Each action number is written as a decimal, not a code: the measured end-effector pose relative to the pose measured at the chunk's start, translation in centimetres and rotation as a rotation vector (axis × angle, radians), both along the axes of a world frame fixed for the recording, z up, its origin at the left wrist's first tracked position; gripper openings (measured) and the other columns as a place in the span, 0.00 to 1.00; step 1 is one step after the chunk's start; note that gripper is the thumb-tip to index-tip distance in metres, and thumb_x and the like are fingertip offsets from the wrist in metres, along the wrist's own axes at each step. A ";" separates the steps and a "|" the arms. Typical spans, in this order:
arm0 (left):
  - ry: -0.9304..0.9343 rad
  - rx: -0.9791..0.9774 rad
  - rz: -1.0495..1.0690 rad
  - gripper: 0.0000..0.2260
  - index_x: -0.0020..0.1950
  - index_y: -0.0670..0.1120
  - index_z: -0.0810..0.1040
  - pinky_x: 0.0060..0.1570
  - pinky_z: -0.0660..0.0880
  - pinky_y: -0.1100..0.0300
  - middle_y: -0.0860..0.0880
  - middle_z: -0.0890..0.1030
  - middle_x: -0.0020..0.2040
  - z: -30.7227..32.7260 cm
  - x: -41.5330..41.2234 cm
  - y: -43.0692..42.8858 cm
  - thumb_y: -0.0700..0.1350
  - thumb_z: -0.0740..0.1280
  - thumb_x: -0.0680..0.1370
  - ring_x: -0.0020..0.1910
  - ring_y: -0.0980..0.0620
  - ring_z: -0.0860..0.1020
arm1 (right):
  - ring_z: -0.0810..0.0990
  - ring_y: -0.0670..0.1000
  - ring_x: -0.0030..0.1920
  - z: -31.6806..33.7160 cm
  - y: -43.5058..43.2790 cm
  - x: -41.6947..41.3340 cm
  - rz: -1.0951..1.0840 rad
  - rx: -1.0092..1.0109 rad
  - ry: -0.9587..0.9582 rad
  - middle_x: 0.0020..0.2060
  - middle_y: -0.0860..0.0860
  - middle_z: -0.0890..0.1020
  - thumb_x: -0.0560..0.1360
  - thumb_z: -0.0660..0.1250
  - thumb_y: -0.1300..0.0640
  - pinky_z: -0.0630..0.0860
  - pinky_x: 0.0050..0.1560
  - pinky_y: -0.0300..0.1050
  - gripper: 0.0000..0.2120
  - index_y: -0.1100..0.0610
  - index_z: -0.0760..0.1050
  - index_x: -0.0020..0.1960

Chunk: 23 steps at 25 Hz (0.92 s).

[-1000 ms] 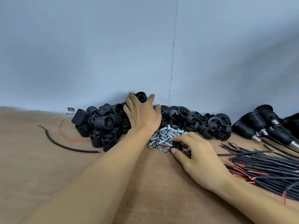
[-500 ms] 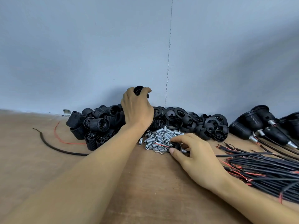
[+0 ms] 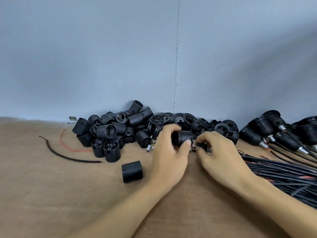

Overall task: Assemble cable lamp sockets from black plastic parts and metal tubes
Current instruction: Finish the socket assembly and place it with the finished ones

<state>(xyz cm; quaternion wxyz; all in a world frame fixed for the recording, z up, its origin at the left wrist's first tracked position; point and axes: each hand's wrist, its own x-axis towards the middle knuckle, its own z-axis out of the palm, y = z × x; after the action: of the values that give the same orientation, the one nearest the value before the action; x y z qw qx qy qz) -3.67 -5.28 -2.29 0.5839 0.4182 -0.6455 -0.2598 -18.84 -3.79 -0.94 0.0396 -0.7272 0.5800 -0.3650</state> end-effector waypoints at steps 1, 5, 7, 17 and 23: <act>0.052 0.064 -0.053 0.12 0.56 0.55 0.75 0.50 0.78 0.55 0.53 0.82 0.50 -0.3 0.5 0.3 0.45 0.71 0.74 0.46 0.52 0.80 | 0.76 0.43 0.46 0.0 0.1 0.1 0.011 0.008 0.017 0.46 0.41 0.77 0.75 0.66 0.57 0.71 0.48 0.39 0.06 0.46 0.75 0.48; 0.155 0.332 -0.262 0.07 0.51 0.49 0.78 0.31 0.72 0.55 0.50 0.81 0.40 0.2 2.3 -1.1 0.40 0.73 0.76 0.31 0.48 0.76 | 0.76 0.46 0.47 -0.8 0.7 0.5 0.054 0.057 0.082 0.46 0.43 0.77 0.75 0.67 0.56 0.75 0.51 0.48 0.05 0.48 0.76 0.50; 0.177 0.396 -0.353 0.06 0.51 0.45 0.78 0.27 0.69 0.58 0.51 0.80 0.37 0.3 2.5 -1.9 0.36 0.71 0.78 0.28 0.48 0.74 | 0.76 0.46 0.48 -1.0 0.4 0.4 0.051 0.056 0.078 0.47 0.44 0.78 0.76 0.66 0.55 0.75 0.52 0.49 0.06 0.49 0.77 0.52; -0.016 0.252 -0.158 0.12 0.48 0.53 0.75 0.45 0.80 0.52 0.53 0.84 0.49 0.0 2.5 -1.2 0.50 0.76 0.70 0.40 0.48 0.82 | 0.75 0.38 0.48 -1.5 -0.5 0.2 0.015 -0.001 -0.064 0.45 0.40 0.78 0.77 0.67 0.56 0.70 0.46 0.30 0.05 0.47 0.77 0.48; -0.226 0.135 -0.039 0.17 0.44 0.57 0.71 0.35 0.71 0.68 0.53 0.82 0.39 0.1 2.9 0.2 0.52 0.80 0.68 0.32 0.60 0.75 | 0.76 0.40 0.47 -1.3 -0.3 0.1 0.034 -0.044 -0.170 0.46 0.42 0.80 0.78 0.66 0.57 0.68 0.45 0.28 0.05 0.48 0.77 0.49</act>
<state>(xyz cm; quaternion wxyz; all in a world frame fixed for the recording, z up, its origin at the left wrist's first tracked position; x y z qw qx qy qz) -0.81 -5.04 -2.14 0.4728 0.4704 -0.6963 -0.2651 -18.71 -4.09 -2.22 0.0791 -0.7041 0.5539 -0.4373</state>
